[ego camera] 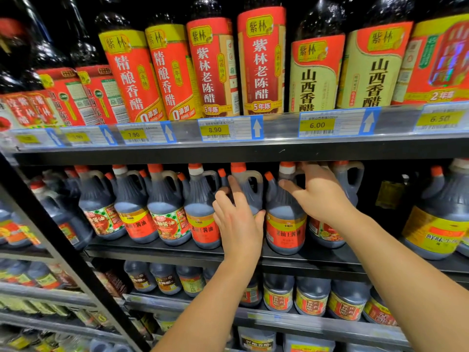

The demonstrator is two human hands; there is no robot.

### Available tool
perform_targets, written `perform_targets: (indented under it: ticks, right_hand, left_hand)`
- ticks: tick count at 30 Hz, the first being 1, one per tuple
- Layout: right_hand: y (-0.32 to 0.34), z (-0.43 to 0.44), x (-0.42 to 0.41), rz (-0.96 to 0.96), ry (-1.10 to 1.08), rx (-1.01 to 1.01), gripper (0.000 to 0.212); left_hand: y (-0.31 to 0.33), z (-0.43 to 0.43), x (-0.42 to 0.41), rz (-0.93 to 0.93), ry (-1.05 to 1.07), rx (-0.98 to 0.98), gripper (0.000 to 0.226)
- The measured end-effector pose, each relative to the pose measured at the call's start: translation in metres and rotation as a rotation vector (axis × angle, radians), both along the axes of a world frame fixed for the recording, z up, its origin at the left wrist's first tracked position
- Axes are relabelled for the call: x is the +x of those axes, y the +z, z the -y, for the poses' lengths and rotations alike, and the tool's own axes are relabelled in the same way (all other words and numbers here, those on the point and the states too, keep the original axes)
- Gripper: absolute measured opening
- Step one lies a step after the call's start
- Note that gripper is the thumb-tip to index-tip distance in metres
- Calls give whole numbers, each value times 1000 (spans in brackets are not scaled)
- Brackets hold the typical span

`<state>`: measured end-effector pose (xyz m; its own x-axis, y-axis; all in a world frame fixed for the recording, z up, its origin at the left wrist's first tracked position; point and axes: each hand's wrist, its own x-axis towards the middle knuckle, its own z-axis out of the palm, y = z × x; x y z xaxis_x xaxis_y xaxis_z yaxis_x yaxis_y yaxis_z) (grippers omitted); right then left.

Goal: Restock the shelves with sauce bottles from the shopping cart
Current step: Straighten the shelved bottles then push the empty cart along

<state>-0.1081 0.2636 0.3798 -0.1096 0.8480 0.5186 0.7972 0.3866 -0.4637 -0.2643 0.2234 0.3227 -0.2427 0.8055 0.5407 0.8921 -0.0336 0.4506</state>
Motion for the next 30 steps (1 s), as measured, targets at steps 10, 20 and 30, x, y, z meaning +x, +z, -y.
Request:
perform_targets:
  ticks: [10,20,30]
  right_hand:
    - [-12,17,1,-10,-151,96,50]
    - [-55,45,58,-242,-405,294,43]
    - [-78,20,72,-542,-154,-224,128]
  left_hand:
    - [-8,11,-7,-70,-61,171,77]
    - [-22,8,22,-463,-297,326,66]
    - [-35,-4,24,-546,-254,316,67]
